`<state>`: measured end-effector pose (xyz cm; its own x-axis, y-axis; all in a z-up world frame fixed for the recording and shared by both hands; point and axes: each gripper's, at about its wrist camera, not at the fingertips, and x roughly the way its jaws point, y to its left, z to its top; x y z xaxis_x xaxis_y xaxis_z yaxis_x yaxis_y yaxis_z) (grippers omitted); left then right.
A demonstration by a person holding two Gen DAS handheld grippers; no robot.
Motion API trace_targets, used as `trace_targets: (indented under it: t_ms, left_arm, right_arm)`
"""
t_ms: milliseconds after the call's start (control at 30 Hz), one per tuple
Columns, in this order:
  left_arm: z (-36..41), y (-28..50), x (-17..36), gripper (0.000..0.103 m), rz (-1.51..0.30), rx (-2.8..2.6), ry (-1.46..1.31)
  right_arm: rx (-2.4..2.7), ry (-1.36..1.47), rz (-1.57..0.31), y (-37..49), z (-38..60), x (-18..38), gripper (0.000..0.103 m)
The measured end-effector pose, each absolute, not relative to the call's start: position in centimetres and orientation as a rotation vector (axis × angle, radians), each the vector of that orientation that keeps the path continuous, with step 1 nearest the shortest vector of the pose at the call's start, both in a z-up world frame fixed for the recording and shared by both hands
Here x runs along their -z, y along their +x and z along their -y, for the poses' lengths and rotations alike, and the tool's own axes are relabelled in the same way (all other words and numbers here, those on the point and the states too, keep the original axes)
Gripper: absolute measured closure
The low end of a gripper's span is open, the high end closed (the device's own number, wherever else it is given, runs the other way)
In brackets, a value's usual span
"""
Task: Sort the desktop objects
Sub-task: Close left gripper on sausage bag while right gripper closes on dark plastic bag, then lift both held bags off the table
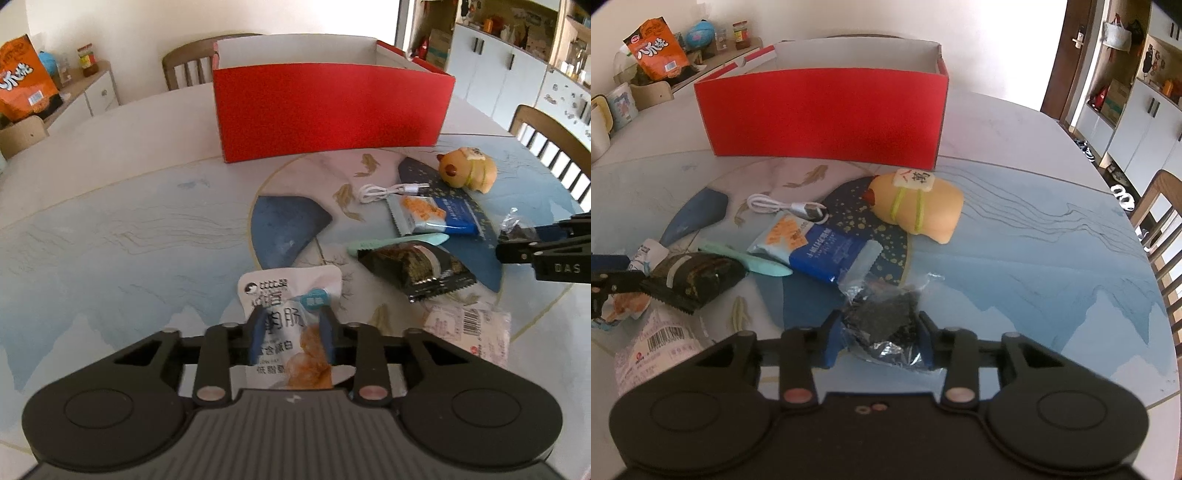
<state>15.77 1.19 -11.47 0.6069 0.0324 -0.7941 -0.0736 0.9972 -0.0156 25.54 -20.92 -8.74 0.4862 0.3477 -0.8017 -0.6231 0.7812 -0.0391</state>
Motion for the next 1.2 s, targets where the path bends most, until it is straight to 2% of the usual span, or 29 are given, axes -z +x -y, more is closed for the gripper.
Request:
trace_targets:
  t_ms: [33, 67, 100, 233, 733, 767, 833, 1200]
  left_arm:
    - [-1.3, 15.6, 11.4, 0.038, -0.908, -0.061, -0.059]
    - [-1.4, 15.6, 11.3, 0.032, -0.902, -0.061, -0.068]
    - [-1.6, 15.6, 11.2, 0.028, -0.9, -0.057, -0.081]
    - [-1.9, 16.4, 11.7, 0.024, -0.918, -0.055, -0.092]
    - [-2.0, 18.3, 13.0, 0.021, -0.933, -0.042, -0.084]
    - [-2.0, 18.3, 13.0, 0.023, -0.931, -0.047, -0.079]
    - [-1.9, 18.2, 12.9, 0.035, -0.922, -0.06, -0.065]
    - [-2.4, 18.1, 12.8, 0.039, -0.911, -0.071, -0.102]
  right_arm:
    - [-0.605, -0.348, -0.883, 25.5, 20.9, 8.8, 0.062]
    - [-0.604, -0.349, -0.882, 25.5, 21.0, 8.8, 0.061]
    - [-0.604, -0.347, -0.883, 25.5, 21.0, 8.8, 0.061]
    - [-0.607, -0.341, -0.888, 25.6, 21.0, 8.9, 0.059]
    - [-0.601, -0.337, -0.894, 25.8, 20.8, 9.4, 0.058]
    - [-0.601, -0.339, -0.893, 25.8, 20.8, 9.4, 0.059]
    - [-0.6, -0.341, -0.892, 25.8, 20.7, 9.4, 0.059]
    - [-0.598, -0.337, -0.884, 25.7, 20.8, 9.2, 0.062]
